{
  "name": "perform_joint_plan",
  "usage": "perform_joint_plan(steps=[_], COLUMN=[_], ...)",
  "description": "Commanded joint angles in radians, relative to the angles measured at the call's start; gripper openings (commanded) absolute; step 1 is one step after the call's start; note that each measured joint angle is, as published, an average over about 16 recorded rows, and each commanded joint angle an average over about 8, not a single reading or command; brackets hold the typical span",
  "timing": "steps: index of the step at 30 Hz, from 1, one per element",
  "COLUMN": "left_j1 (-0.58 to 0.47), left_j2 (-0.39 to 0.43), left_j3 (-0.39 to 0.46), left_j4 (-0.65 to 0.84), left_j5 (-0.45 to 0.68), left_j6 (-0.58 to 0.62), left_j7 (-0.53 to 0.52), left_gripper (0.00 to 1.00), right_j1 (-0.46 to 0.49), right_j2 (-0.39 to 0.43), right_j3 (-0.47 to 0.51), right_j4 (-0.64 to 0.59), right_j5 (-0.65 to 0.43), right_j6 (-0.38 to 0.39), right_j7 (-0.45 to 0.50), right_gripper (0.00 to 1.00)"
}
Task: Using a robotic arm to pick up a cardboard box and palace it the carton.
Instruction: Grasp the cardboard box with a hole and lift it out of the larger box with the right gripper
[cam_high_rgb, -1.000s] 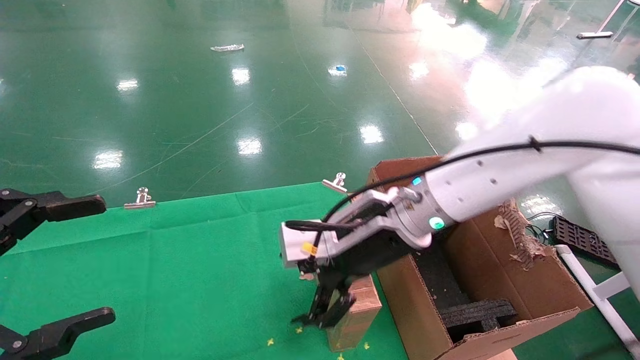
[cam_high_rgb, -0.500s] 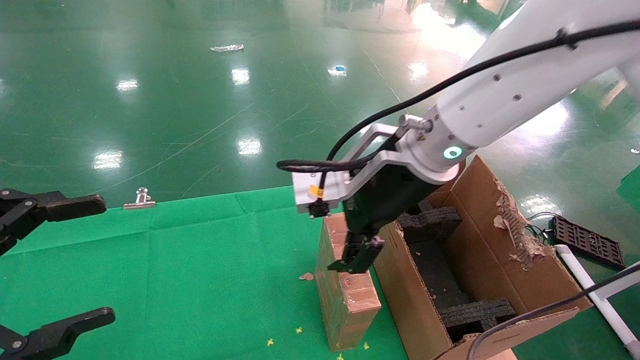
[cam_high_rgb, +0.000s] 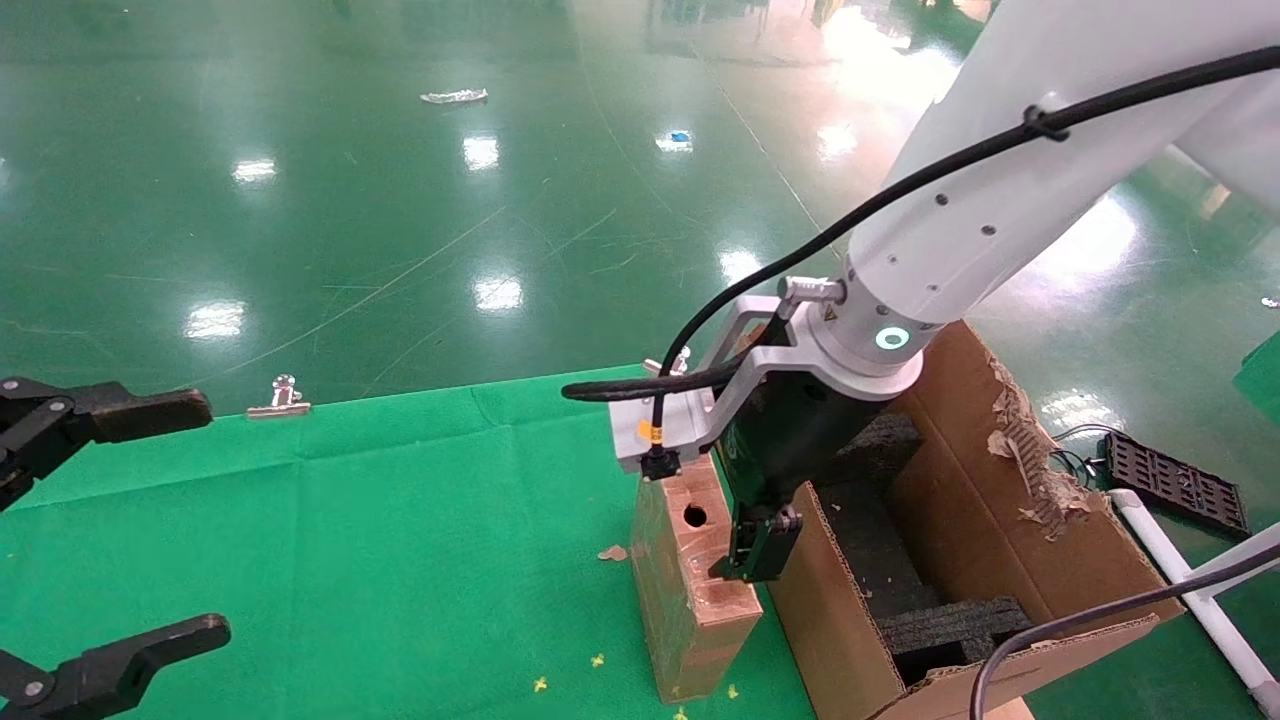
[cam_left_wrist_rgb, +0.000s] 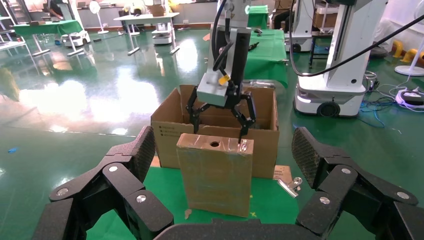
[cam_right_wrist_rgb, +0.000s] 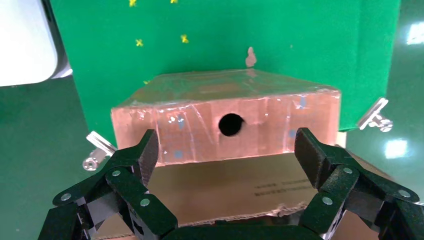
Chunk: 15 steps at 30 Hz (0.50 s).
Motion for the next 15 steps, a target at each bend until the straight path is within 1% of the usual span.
perform_joint_plan(steps=[1, 5, 8, 12, 15], left_j1=[0.0, 0.0, 0.0, 0.0, 0.0], left_j2=[0.0, 0.0, 0.0, 0.0, 0.0], left_j3=[0.0, 0.0, 0.001, 0.001, 0.001], left_j4=[0.0, 0.0, 0.0, 0.0, 0.0], left_j5=[0.0, 0.0, 0.0, -0.001, -0.001], left_j6=[0.0, 0.0, 0.0, 0.0, 0.0], left_j7=[0.0, 0.0, 0.0, 0.0, 0.001], left_gripper=[1.0, 1.0, 1.0, 1.0, 1.0], right_j1=[0.004, 0.012, 0.018, 0.019, 0.017], right_j2=[-0.007, 0.0, 0.015, 0.023, 0.011], right_j3=[-0.021, -0.034, -0.038, -0.044, -0.053], right_j4=[0.001, -0.008, -0.035, -0.128, -0.226], right_j5=[0.002, 0.018, 0.039, 0.076, 0.102], right_j6=[0.006, 0.016, 0.019, 0.007, -0.009], right_j7=[0.008, 0.07, 0.171, 0.335, 0.423], right_gripper=[1.0, 1.0, 1.0, 1.0, 1.0])
